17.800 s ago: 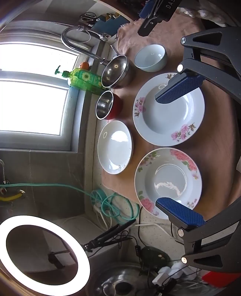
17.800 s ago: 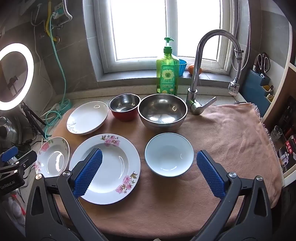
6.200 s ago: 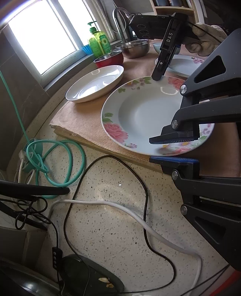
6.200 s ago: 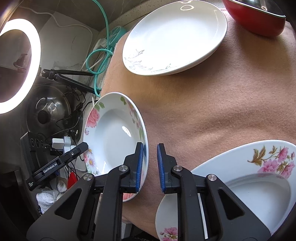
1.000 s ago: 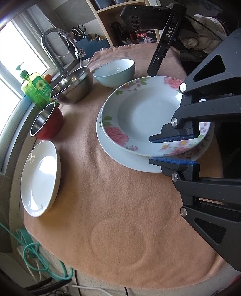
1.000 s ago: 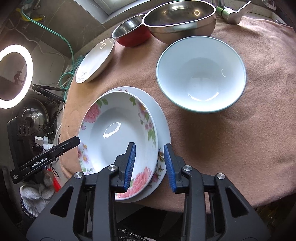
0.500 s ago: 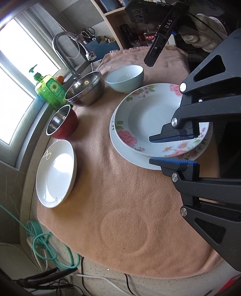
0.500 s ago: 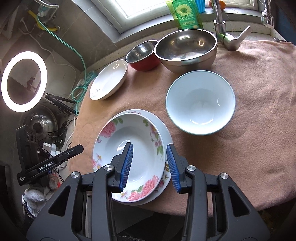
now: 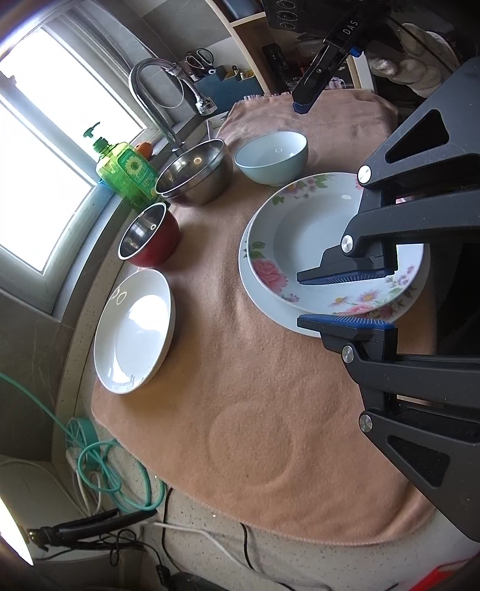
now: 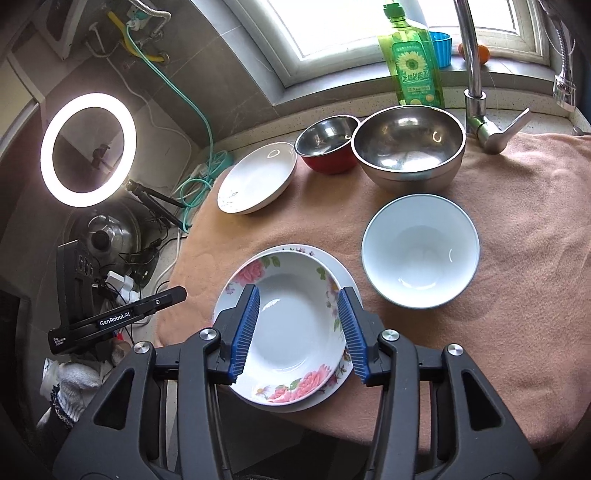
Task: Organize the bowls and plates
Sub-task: 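Open both tools and lift them away from the stacked plates, then move both tools to the white grey-leaf plate and close on its rim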
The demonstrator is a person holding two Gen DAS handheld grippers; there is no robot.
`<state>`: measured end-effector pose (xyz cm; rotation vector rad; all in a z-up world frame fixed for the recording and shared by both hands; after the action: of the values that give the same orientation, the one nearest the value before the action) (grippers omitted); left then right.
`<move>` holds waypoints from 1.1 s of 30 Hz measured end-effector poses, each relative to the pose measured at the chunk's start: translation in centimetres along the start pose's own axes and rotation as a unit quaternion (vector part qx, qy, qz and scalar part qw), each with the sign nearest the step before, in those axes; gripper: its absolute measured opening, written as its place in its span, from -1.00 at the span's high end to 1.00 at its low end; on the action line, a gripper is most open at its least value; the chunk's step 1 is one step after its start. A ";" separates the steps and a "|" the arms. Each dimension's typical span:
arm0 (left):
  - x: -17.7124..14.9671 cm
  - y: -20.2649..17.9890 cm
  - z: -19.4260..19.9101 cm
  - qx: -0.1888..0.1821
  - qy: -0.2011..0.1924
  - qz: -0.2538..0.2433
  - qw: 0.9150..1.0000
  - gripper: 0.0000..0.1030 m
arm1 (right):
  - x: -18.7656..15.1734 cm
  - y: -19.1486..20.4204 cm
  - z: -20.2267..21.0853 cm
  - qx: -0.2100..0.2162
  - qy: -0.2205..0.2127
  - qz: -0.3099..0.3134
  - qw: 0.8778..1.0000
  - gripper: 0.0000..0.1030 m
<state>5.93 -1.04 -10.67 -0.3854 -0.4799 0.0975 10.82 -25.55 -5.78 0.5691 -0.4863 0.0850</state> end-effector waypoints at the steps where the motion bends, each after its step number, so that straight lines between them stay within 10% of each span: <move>1: 0.0 -0.1 0.1 0.001 -0.003 0.002 1.000 0.72 | 0.1 -0.1 0.1 -0.005 0.001 0.002 1.000 0.10; 14: 2.0 0.0 0.9 0.018 -0.025 0.001 1.000 0.72 | 1.9 -0.6 0.8 -0.007 0.010 -0.013 1.000 -0.05; 33: 13.3 6.7 -1.8 0.004 -0.014 -0.060 0.998 0.72 | 7.8 5.5 -6.5 0.029 0.009 -0.083 0.996 0.11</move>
<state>18.48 6.95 -8.95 -0.3474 -0.5290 -0.0116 19.27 -17.84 -4.15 0.6627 -0.4185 -0.0555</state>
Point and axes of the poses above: each gripper's, at about its wrist camera, not at the fingertips, and z roughly against the way its jaws point, y to its left, x to its top, the point moved 5 cm from there along -z, roughly the way its jaws point, and after that the axes turned 3 degrees about -z, right-handed, at the moved point
